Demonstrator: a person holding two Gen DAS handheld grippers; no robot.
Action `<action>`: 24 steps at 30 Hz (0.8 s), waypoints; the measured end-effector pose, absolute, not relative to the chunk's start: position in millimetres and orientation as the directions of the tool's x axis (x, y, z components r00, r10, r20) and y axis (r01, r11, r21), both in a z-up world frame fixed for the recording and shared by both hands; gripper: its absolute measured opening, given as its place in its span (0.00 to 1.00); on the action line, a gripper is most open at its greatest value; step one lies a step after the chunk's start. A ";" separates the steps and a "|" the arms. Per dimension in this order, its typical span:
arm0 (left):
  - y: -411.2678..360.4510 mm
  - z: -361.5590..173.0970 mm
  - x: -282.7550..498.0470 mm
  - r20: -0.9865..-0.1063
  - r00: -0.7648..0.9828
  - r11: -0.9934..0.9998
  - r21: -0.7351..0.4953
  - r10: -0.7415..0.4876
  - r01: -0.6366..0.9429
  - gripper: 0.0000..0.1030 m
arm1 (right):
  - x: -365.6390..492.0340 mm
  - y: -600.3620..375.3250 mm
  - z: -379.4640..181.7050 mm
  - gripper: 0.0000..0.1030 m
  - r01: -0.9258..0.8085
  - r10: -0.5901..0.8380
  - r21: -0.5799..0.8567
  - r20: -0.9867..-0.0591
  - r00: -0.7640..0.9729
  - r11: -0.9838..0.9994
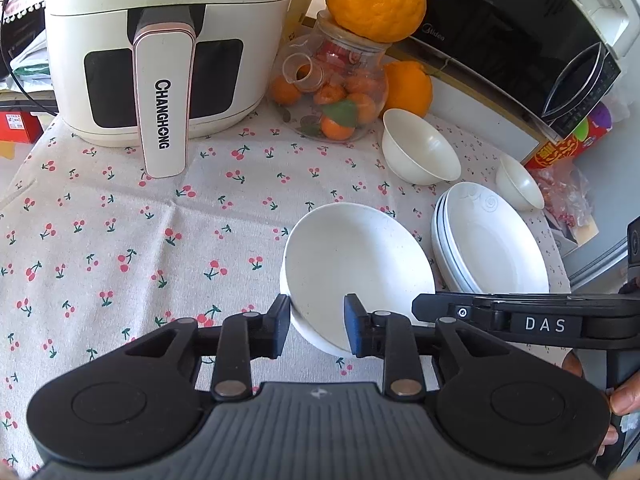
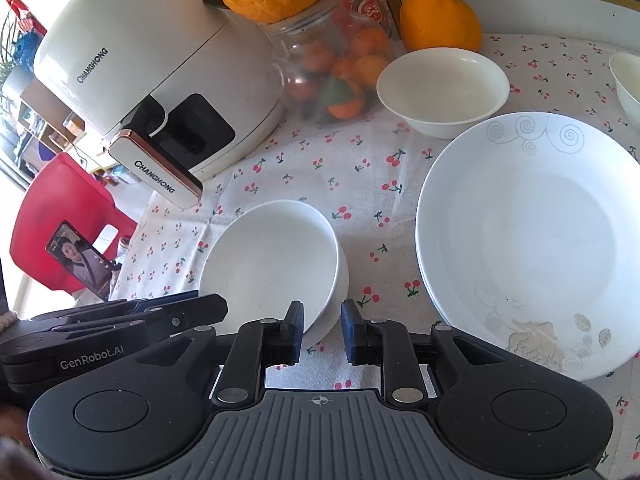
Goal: Organize plates and bowls
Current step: 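Lower the white bowl onto another white bowl and open the left gripper, then move the left gripper to the white bowl by the orange jar and close on its rim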
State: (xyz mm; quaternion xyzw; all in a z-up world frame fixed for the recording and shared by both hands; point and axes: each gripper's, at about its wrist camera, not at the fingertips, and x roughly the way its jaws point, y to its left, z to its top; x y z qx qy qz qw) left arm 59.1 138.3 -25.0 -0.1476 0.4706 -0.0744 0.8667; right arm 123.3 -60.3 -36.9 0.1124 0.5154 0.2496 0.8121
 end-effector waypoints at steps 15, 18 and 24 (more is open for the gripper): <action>130.5 -15.6 62.0 -0.778 0.583 0.960 -0.279 -0.234 0.014 0.65 | 126.2 -68.8 -22.3 0.54 -0.289 0.542 0.461 -0.756 0.367 0.839; 126.3 -12.4 63.5 -0.772 0.591 0.961 -0.274 -0.235 0.024 0.73 | 127.6 -73.7 -14.3 0.60 -0.293 0.544 0.459 -0.742 0.393 0.838; 120.1 -5.4 73.5 -0.757 0.615 0.961 -0.276 -0.222 0.008 0.94 | 136.2 -91.3 3.3 0.77 -0.292 0.544 0.459 -0.704 0.456 0.839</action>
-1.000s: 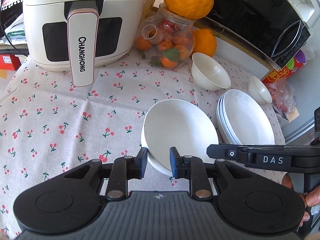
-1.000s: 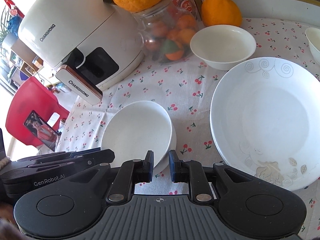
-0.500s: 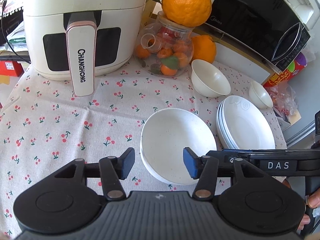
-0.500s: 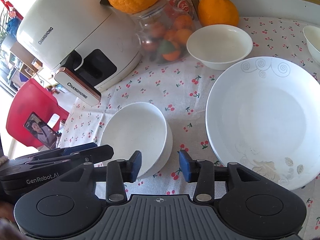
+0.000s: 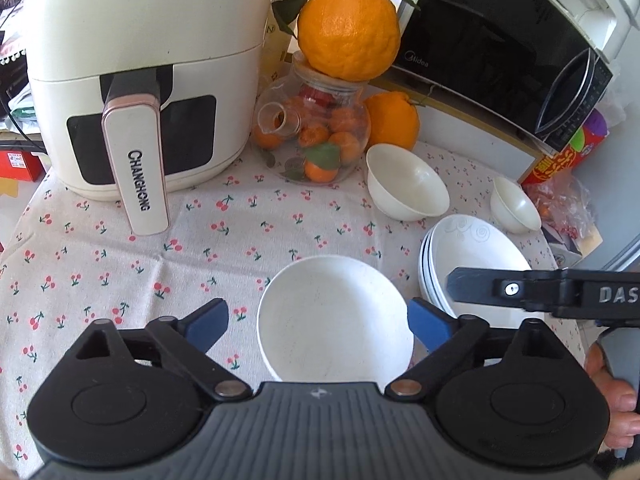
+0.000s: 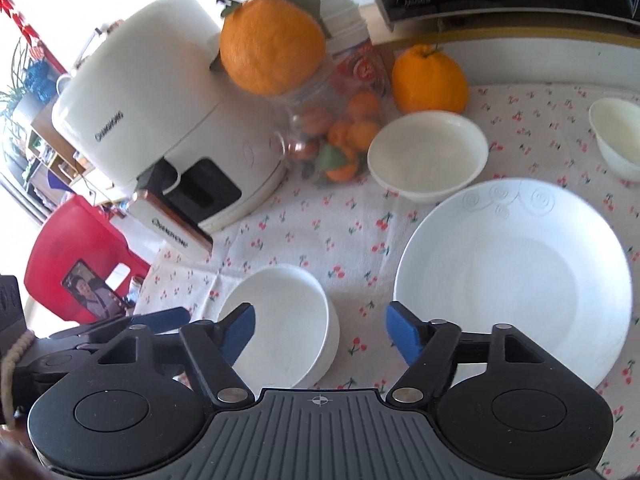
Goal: Organize plates and bowls
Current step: 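Move the left gripper to the white bowl by the orange jar and close on its rim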
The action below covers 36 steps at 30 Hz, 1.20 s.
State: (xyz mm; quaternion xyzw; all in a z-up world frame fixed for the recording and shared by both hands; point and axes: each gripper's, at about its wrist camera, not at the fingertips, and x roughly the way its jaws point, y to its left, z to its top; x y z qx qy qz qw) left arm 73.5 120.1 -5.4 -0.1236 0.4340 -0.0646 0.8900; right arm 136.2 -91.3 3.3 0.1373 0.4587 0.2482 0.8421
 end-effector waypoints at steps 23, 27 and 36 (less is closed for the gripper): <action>64.7 -22.5 147.8 -0.661 0.742 0.960 -0.265 -0.109 -0.095 1.00 | 212.8 -169.6 -12.5 0.92 -0.075 0.401 0.466 -0.656 0.640 0.882; 59.8 -30.5 157.5 -0.637 0.762 0.953 -0.288 -0.118 -0.093 0.99 | 222.4 -172.4 -19.8 0.92 -0.069 0.402 0.477 -0.643 0.652 0.876; 46.4 -46.1 172.2 -0.581 0.793 0.944 -0.329 -0.186 -0.019 0.85 | 240.6 -167.2 -40.2 0.91 -0.079 0.403 0.487 -0.609 0.684 0.870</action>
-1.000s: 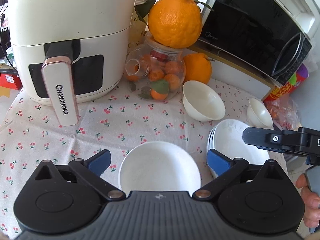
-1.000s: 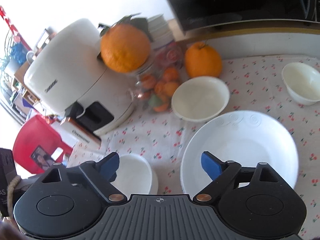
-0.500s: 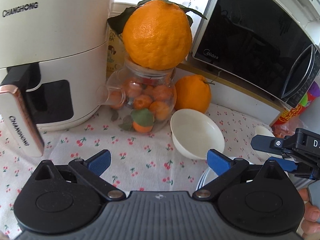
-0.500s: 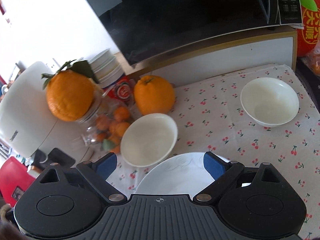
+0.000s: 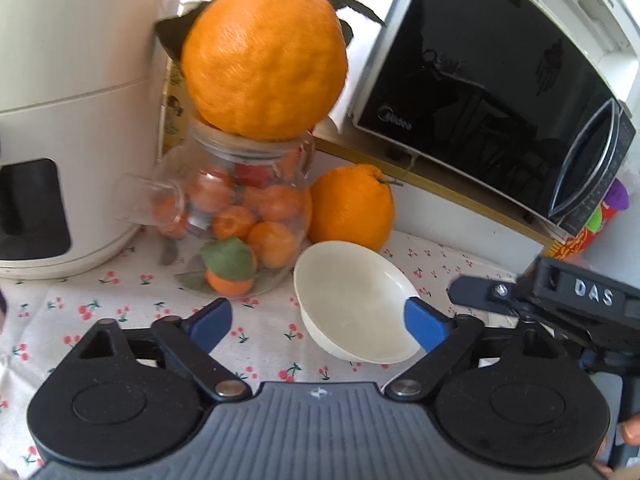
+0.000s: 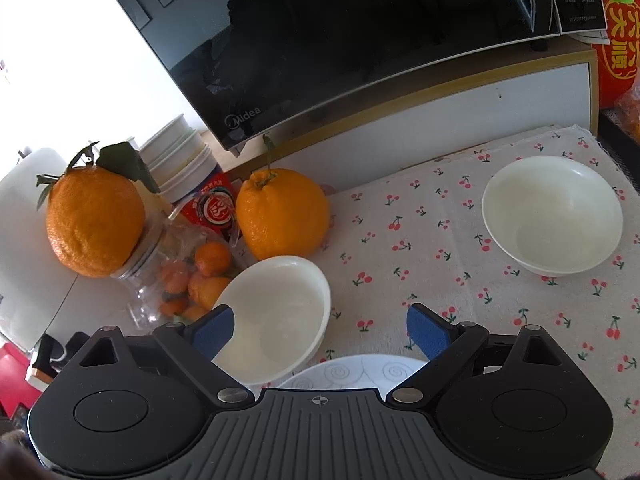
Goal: Organize plates and bowls
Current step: 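Move the left gripper to the white bowl by the orange jar and close on its rim, then lift the white bowl and carry it over the bowl stack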
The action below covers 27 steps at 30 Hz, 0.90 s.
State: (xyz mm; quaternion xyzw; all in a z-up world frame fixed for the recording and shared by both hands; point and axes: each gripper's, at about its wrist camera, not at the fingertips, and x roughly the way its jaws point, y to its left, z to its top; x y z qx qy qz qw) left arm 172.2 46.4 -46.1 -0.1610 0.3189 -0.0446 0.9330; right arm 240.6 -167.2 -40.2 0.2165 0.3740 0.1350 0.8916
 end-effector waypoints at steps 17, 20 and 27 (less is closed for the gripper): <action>57.7 -67.0 185.7 -0.615 0.740 0.891 -0.451 -0.273 -0.047 0.34 | 256.2 -165.7 -67.6 0.34 -0.009 0.414 0.549 -0.619 0.668 0.836; 60.9 -67.8 182.8 -0.617 0.735 0.885 -0.463 -0.282 -0.050 0.25 | 255.5 -163.8 -68.6 0.29 -0.011 0.419 0.555 -0.615 0.668 0.832; 61.0 -65.5 177.6 -0.610 0.736 0.888 -0.459 -0.295 -0.023 0.14 | 255.6 -163.2 -68.2 0.14 -0.039 0.447 0.570 -0.600 0.663 0.821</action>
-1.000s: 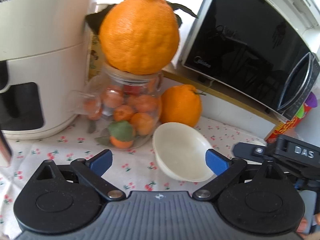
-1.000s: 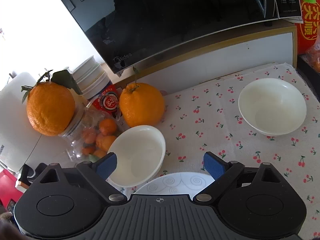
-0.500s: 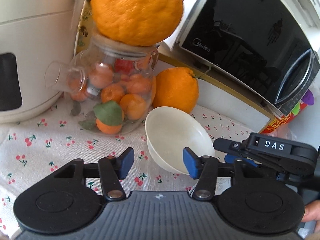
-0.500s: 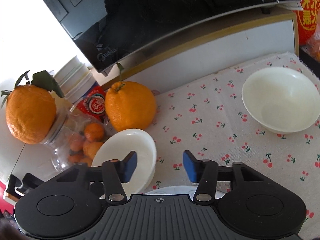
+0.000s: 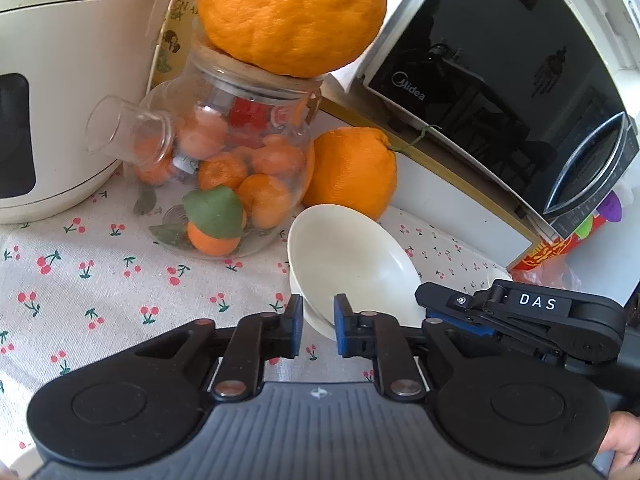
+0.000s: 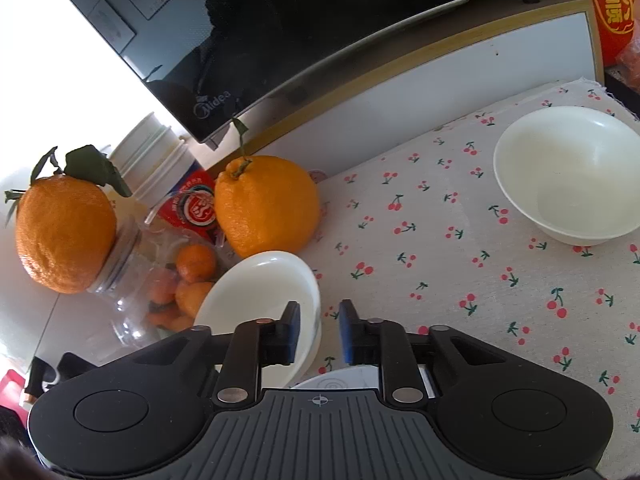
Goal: Organize plates and bowls
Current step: 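Lift the white bowl and carry it over the bowl stack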
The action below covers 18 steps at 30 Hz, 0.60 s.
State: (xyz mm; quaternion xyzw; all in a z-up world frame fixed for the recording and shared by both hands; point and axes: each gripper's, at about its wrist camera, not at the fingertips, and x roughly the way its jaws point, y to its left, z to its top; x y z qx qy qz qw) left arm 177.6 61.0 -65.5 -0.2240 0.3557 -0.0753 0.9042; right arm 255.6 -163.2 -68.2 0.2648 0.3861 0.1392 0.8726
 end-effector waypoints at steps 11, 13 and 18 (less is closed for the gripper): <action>54.4 -63.0 180.7 -0.604 0.739 0.894 -0.449 -0.298 -0.007 0.13 | 255.0 -160.4 -67.3 0.12 -0.055 0.456 0.569 -0.595 0.662 0.821; 53.4 -61.4 180.6 -0.601 0.742 0.896 -0.445 -0.298 -0.001 0.13 | 254.5 -160.7 -65.3 0.12 -0.056 0.455 0.567 -0.593 0.665 0.822; 51.7 -55.4 179.3 -0.593 0.749 0.898 -0.440 -0.296 0.006 0.13 | 250.7 -160.7 -58.0 0.12 -0.059 0.452 0.568 -0.583 0.675 0.821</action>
